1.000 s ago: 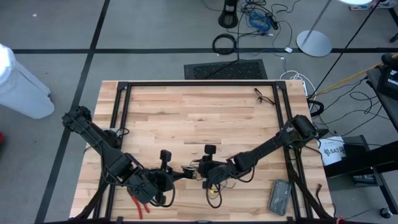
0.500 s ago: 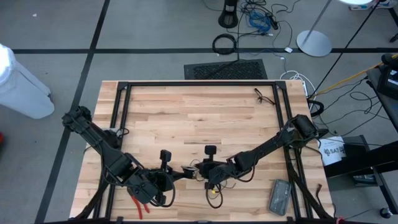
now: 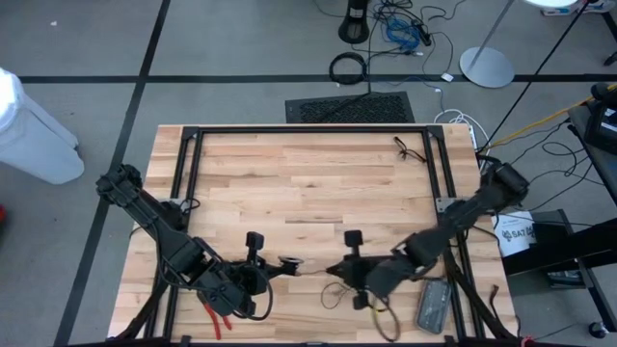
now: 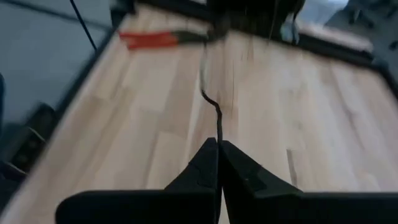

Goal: Coil cords
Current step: Coil the black wire onto the black spool

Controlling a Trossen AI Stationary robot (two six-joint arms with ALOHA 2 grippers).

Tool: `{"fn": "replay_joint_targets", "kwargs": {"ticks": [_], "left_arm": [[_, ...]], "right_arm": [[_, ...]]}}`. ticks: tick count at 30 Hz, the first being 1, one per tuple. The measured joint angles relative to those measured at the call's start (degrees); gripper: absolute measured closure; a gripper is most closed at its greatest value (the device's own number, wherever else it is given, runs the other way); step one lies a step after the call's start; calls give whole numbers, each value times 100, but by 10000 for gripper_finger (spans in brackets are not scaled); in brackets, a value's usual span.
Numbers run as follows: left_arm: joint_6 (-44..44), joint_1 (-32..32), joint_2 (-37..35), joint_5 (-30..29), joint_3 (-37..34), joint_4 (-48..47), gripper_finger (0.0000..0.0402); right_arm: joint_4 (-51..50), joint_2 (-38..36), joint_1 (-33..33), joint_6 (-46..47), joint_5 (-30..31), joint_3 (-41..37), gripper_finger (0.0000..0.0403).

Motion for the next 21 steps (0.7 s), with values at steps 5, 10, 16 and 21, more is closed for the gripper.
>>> {"fn": "replay_joint_targets", "kwargs": {"ticks": [5, 10, 16, 21], "left_arm": [[-72, -17, 0, 2, 2, -45, 391], [-72, -47, 0, 13, 2, -41, 391], [-70, -37, 0, 91, 2, -21, 391], [-68, -35, 2, 437, 2, -18, 391]], "right_arm": [[14, -412, 345, -47, 350, 2, 403], [104, -568, 604, -97, 590, 2, 403], [472, -557, 653, -353, 603, 0, 403], [961, -557, 626, -922, 774, 16, 403]]}}
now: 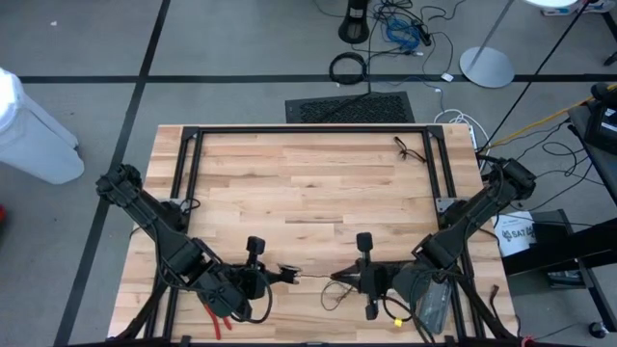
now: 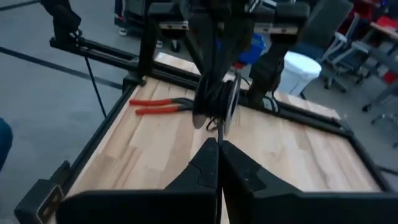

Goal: Coil cords
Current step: Coil the black wire onto the black spool

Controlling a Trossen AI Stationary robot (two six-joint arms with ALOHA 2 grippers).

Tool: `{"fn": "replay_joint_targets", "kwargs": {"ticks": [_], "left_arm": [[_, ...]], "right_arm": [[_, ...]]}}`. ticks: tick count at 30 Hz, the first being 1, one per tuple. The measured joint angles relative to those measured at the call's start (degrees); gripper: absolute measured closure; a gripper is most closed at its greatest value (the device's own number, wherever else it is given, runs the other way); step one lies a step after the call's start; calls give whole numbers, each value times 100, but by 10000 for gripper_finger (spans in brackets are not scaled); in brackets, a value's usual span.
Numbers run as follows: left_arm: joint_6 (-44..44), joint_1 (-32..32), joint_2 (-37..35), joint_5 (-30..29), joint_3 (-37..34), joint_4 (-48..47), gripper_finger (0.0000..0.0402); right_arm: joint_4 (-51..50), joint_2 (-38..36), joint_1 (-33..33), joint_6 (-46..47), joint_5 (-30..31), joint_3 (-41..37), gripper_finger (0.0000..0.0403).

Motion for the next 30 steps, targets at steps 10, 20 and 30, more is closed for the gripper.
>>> {"fn": "replay_joint_targets", "kwargs": {"ticks": [10, 20, 30], "left_arm": [[31, 55, 0, 431, 0, 317, 391], [1084, 132, 4, 749, 0, 834, 397], [1204, 497, 6, 1206, 0, 924, 399]], "right_arm": [[476, 2, -44, -633, -53, 366, 403], [973, 79, -545, -1322, -770, 373, 403], [1217, 79, -1057, -1607, -1740, 373, 403]]}}
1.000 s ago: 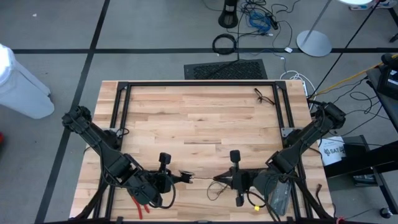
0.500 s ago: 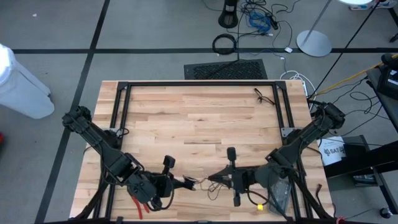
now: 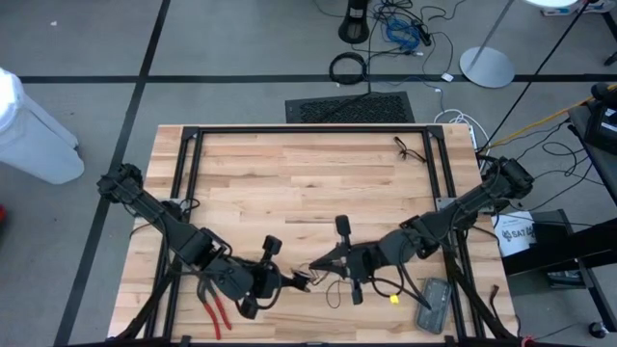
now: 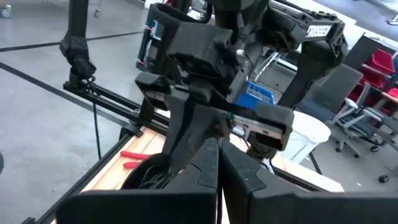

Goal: Coil cords
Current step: Coil the black wire onto the black spool

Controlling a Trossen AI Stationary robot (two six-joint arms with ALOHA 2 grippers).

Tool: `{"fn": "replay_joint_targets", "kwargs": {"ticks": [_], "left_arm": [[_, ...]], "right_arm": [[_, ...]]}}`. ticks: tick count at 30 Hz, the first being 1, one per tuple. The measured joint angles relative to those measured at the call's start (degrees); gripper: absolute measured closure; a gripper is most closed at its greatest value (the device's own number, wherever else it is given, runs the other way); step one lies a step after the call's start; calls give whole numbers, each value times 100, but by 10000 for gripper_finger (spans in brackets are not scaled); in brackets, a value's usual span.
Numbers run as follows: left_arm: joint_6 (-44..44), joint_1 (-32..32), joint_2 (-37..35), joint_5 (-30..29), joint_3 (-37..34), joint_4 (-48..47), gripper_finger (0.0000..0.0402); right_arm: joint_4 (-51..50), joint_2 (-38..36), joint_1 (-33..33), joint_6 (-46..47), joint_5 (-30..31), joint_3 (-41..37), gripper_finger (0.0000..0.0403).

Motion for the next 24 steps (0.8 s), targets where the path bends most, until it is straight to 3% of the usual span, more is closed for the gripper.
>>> {"fn": "replay_joint_targets", "kwargs": {"ticks": [11, 18, 24], "left_arm": [[50, 220, 335, 509, 0, 152, 399], [706, 262, 407, 749, 0, 784, 399], [978, 257, 409, 774, 0, 1060, 399]], "right_arm": [[81, 3, -11, -53, -16, -2, 403], [141, 66, -24, 20, -18, -2, 403], [108, 216, -85, 83, -430, 0, 403]]}}
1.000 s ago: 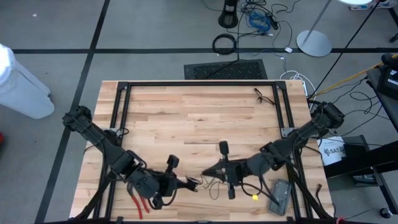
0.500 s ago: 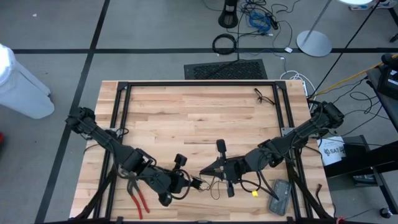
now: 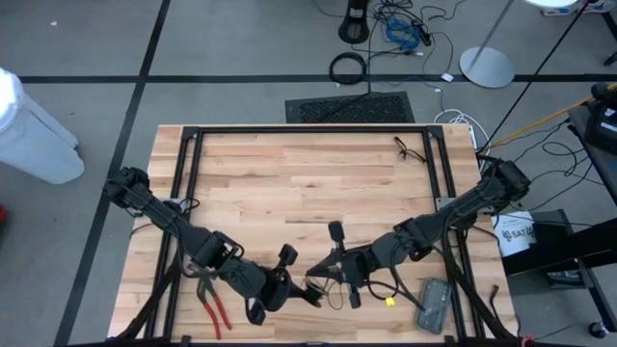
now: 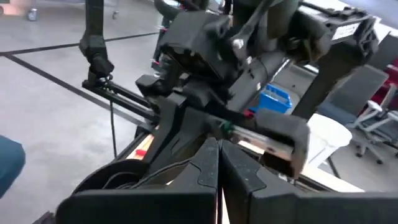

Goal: Coil cords
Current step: Coil the black wire onto the black spool

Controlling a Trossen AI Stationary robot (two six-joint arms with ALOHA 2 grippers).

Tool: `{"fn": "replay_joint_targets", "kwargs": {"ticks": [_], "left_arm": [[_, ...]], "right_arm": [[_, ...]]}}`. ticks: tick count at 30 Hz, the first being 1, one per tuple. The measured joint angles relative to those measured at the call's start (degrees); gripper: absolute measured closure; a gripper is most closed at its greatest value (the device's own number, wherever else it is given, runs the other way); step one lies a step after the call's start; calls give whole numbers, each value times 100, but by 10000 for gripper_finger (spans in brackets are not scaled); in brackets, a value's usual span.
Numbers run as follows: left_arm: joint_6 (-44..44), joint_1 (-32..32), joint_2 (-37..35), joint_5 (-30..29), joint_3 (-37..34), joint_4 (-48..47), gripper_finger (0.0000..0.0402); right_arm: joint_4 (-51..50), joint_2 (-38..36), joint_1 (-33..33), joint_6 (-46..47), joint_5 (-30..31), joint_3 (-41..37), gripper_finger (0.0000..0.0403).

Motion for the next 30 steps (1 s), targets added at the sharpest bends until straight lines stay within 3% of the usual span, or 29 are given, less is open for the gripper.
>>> {"fn": "replay_joint_targets", "kwargs": {"ticks": [19, 24, 30], "left_arm": [[580, -123, -2, 135, -4, 444, 399], [881, -325, -2, -255, -4, 570, 399], [868, -484, -2, -799, -4, 572, 399]], "right_arm": [[2, 448, -396, 734, -571, 0, 403], [-200, 448, -389, 970, -631, 0, 394], [-1209, 431, -440, 1518, -595, 0, 370]]}}
